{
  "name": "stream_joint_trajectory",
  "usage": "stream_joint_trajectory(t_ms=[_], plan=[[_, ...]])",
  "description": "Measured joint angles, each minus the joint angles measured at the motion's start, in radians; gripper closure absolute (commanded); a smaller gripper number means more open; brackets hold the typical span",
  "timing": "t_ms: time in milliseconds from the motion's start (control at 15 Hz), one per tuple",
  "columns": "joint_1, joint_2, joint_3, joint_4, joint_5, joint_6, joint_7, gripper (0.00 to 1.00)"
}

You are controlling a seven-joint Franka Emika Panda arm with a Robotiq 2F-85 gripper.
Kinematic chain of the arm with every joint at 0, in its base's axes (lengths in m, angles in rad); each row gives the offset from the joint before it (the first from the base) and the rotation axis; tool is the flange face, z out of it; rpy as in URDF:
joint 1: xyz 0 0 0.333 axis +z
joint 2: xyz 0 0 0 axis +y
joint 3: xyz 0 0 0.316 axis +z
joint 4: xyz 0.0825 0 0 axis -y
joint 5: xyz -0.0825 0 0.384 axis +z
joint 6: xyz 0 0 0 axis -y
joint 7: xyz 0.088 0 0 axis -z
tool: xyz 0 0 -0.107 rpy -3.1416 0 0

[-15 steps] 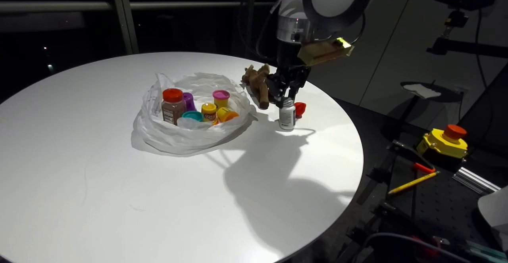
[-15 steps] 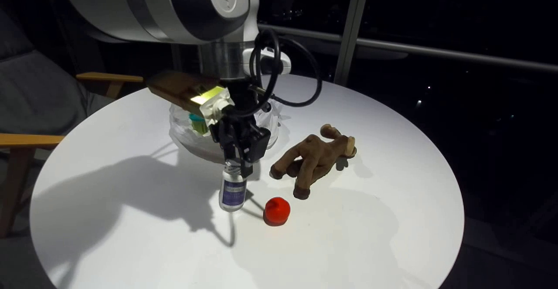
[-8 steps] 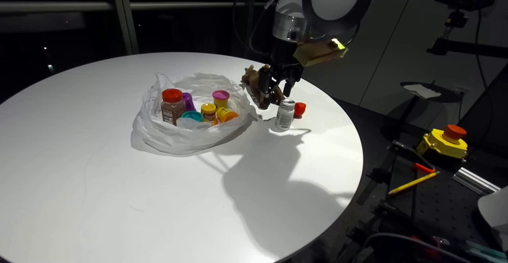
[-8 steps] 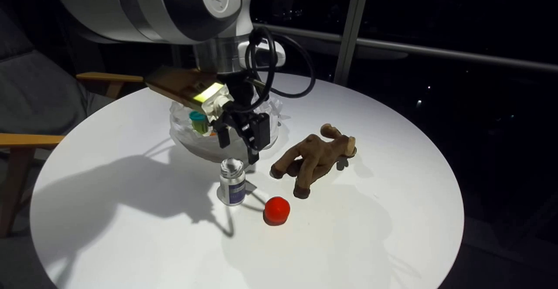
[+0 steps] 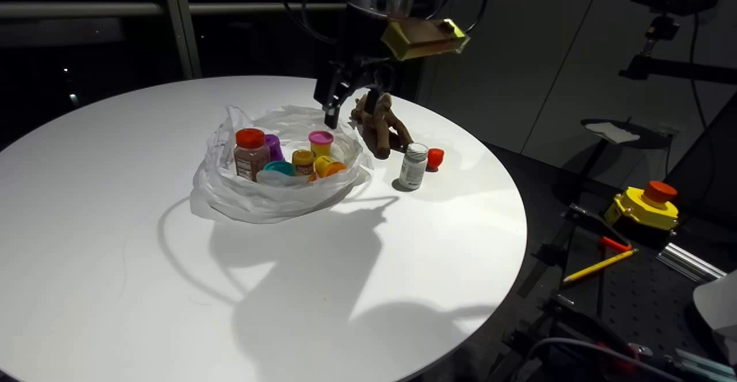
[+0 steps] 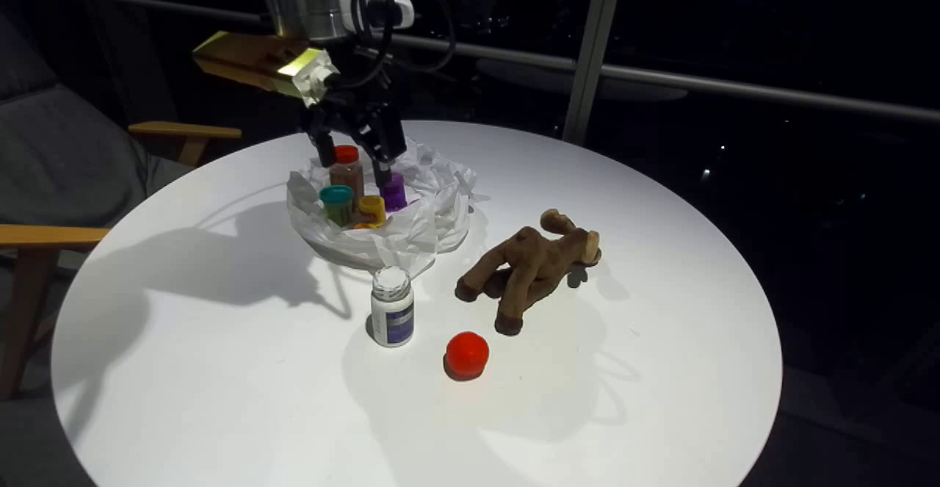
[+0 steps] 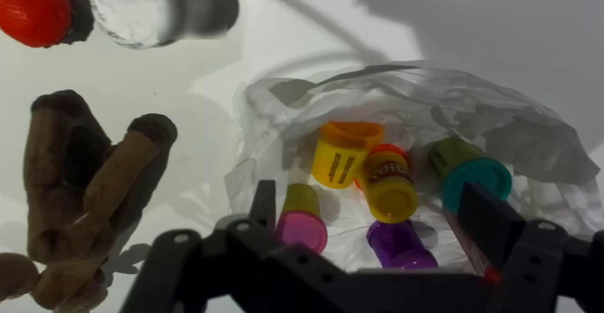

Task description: Remove the objects from the white plastic and put them on the table

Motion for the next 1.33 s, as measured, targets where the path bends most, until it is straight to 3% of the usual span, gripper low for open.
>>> stream_joint_trajectory(t_ms=[533, 1067, 1333], plan=[[-0.010, 0.194, -0.015, 0.204, 0.158, 0.017, 0.109, 0.00], [-0.011, 0.282, -0.022, 0.255, 0.306, 0.019, 0.194, 0.00], [-0.009, 0.330, -0.030, 0.274, 0.323, 0.047, 0.229, 0.00]])
